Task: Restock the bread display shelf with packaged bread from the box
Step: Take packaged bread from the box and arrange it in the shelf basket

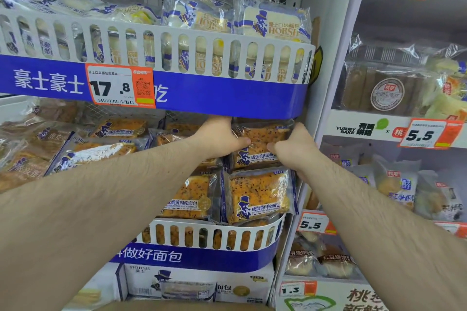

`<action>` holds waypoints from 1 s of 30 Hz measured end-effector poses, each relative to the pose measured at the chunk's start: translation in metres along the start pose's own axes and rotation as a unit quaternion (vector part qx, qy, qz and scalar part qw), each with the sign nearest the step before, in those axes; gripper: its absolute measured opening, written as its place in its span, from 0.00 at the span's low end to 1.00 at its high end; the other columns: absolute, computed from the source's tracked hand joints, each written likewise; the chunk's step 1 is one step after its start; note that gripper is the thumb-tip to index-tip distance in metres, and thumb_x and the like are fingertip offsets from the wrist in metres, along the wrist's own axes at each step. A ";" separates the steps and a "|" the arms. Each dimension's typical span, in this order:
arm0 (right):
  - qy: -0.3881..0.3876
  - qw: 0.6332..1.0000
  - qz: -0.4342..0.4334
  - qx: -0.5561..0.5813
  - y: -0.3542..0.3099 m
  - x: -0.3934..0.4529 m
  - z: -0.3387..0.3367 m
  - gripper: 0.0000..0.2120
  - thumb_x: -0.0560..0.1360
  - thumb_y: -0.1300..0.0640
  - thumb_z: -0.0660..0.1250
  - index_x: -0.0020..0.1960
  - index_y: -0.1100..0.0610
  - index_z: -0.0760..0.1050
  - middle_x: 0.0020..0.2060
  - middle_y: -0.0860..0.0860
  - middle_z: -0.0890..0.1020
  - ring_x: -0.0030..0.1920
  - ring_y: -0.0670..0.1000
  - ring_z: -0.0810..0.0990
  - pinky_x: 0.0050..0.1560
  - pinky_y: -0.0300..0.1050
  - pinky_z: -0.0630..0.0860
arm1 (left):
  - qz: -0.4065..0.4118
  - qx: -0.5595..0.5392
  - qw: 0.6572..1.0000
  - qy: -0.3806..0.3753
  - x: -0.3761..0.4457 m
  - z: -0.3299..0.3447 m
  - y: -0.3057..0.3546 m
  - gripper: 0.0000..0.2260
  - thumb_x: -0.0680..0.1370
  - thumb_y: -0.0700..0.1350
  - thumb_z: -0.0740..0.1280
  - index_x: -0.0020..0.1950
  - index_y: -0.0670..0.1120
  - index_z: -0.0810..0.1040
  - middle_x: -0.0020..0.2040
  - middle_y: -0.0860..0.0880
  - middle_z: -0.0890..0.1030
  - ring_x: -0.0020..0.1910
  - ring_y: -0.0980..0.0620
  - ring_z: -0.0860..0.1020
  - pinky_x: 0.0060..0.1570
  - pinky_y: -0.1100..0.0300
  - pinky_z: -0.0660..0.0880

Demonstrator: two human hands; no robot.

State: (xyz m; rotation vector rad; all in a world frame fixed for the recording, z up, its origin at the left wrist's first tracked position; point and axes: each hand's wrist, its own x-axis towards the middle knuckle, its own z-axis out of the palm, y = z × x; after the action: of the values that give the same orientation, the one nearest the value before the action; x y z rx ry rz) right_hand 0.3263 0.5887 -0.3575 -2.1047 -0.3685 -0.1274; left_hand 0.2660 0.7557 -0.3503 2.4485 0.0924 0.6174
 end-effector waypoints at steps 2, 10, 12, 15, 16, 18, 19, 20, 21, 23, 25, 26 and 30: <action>-0.003 0.999 0.009 -0.044 0.004 0.002 0.005 0.27 0.70 0.51 0.74 0.65 0.55 0.69 0.56 0.53 0.80 0.55 0.56 0.80 0.57 0.55 0.78 | 0.024 0.035 0.999 -0.019 0.001 0.003 -0.002 0.29 0.73 0.49 0.76 0.71 0.49 0.68 0.67 0.48 0.75 0.66 0.47 0.74 0.63 0.56 0.72; -0.019 0.995 0.044 -0.086 0.010 -0.001 0.009 0.26 0.70 0.48 0.74 0.64 0.55 0.73 0.55 0.53 0.81 0.54 0.57 0.81 0.56 0.56 0.80 | 0.040 0.222 0.974 0.003 -0.001 0.007 -0.008 0.34 0.74 0.60 0.69 0.76 0.55 0.59 0.76 0.49 0.65 0.75 0.44 0.61 0.73 0.42 0.51; -0.006 0.995 0.043 -0.089 0.014 -0.006 0.010 0.25 0.72 0.46 0.73 0.63 0.55 0.72 0.55 0.53 0.81 0.55 0.57 0.80 0.55 0.53 0.79 | 0.032 0.248 0.968 0.016 -0.002 0.008 -0.010 0.35 0.74 0.63 0.68 0.77 0.56 0.57 0.77 0.49 0.63 0.76 0.44 0.59 0.73 0.41 0.51; 0.042 0.996 0.016 -0.075 0.020 -0.020 0.014 0.22 0.73 0.45 0.72 0.61 0.55 0.72 0.53 0.51 0.80 0.55 0.55 0.80 0.48 0.47 0.75 | 0.029 0.248 0.968 0.039 -0.004 0.007 -0.009 0.35 0.74 0.64 0.67 0.76 0.55 0.58 0.76 0.48 0.63 0.76 0.44 0.59 0.73 0.41 0.50; 0.057 0.996 0.001 -0.066 0.024 -0.026 0.016 0.21 0.73 0.46 0.72 0.60 0.54 0.72 0.52 0.50 0.80 0.54 0.54 0.80 0.47 0.46 0.74 | 0.030 0.241 0.969 0.041 -0.006 0.007 -0.009 0.34 0.74 0.64 0.67 0.76 0.55 0.58 0.75 0.48 0.64 0.76 0.44 0.59 0.74 0.41 0.50; 0.081 0.994 -0.038 -0.055 0.031 -0.038 0.020 0.21 0.72 0.46 0.73 0.59 0.52 0.72 0.53 0.49 0.80 0.55 0.53 0.79 0.48 0.45 0.74 | 0.044 0.235 0.970 0.046 -0.009 0.008 -0.010 0.33 0.75 0.63 0.67 0.75 0.55 0.59 0.75 0.49 0.65 0.75 0.45 0.61 0.74 0.41 0.50; 0.089 0.993 -0.059 -0.059 0.034 -0.042 0.022 0.22 0.71 0.46 0.74 0.61 0.52 0.72 0.54 0.50 0.79 0.57 0.52 0.78 0.50 0.45 0.74 | 0.052 0.238 0.969 0.046 -0.011 0.009 -0.011 0.33 0.75 0.63 0.66 0.76 0.55 0.59 0.75 0.49 0.65 0.75 0.45 0.61 0.74 0.41 0.50; 0.095 0.990 -0.079 -0.067 0.037 -0.047 0.023 0.24 0.70 0.46 0.74 0.62 0.51 0.71 0.57 0.49 0.78 0.59 0.51 0.76 0.52 0.45 0.74 | 0.058 0.242 0.967 0.046 -0.012 0.009 -0.011 0.33 0.75 0.63 0.66 0.76 0.56 0.59 0.75 0.49 0.65 0.75 0.45 0.61 0.74 0.41 0.50; 0.097 0.988 -0.095 -0.078 0.040 -0.052 0.025 0.26 0.70 0.45 0.73 0.65 0.50 0.70 0.59 0.49 0.77 0.61 0.49 0.75 0.54 0.45 0.73 | 0.061 0.246 0.966 0.046 -0.012 0.010 -0.011 0.33 0.75 0.63 0.66 0.76 0.56 0.59 0.75 0.50 0.65 0.75 0.45 0.61 0.74 0.41 0.50; 0.096 0.983 -0.116 -0.104 0.044 -0.061 0.027 0.31 0.71 0.43 0.73 0.69 0.49 0.66 0.64 0.48 0.72 0.64 0.48 0.72 0.58 0.46 0.72 | 0.060 0.254 0.964 0.043 -0.013 0.010 -0.010 0.32 0.75 0.63 0.65 0.76 0.55 0.60 0.75 0.50 0.65 0.75 0.45 0.61 0.74 0.40 0.50; 0.099 0.977 -0.126 -0.144 0.048 -0.070 0.030 0.34 0.71 0.41 0.73 0.72 0.48 0.64 0.67 0.49 0.69 0.66 0.49 0.71 0.62 0.49 0.73 | 0.058 0.256 0.964 0.039 -0.014 0.010 -0.010 0.32 0.76 0.63 0.65 0.76 0.55 0.61 0.75 0.50 0.65 0.75 0.45 0.62 0.73 0.40 0.50; 0.099 0.974 -0.122 -0.165 0.050 -0.073 0.032 0.35 0.71 0.39 0.72 0.72 0.48 0.63 0.68 0.49 0.68 0.67 0.49 0.71 0.63 0.50 0.73 | 0.060 0.254 0.964 0.039 -0.014 0.009 -0.010 0.31 0.76 0.63 0.65 0.76 0.55 0.61 0.74 0.50 0.66 0.74 0.46 0.62 0.73 0.40 0.50; 0.096 0.975 -0.092 -0.179 0.058 -0.081 0.038 0.36 0.72 0.35 0.69 0.73 0.49 0.62 0.69 0.50 0.68 0.69 0.50 0.69 0.65 0.52 0.72 | 0.064 0.250 0.965 0.045 -0.021 0.005 -0.016 0.30 0.75 0.63 0.64 0.75 0.55 0.62 0.74 0.52 0.66 0.74 0.47 0.62 0.72 0.40 0.51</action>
State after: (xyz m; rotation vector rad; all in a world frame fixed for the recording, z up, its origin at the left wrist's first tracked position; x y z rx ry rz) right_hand 0.2652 0.5749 -0.4437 -2.3832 -0.4483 -0.5368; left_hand 0.2509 0.7614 -0.3715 2.9288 0.1418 0.8458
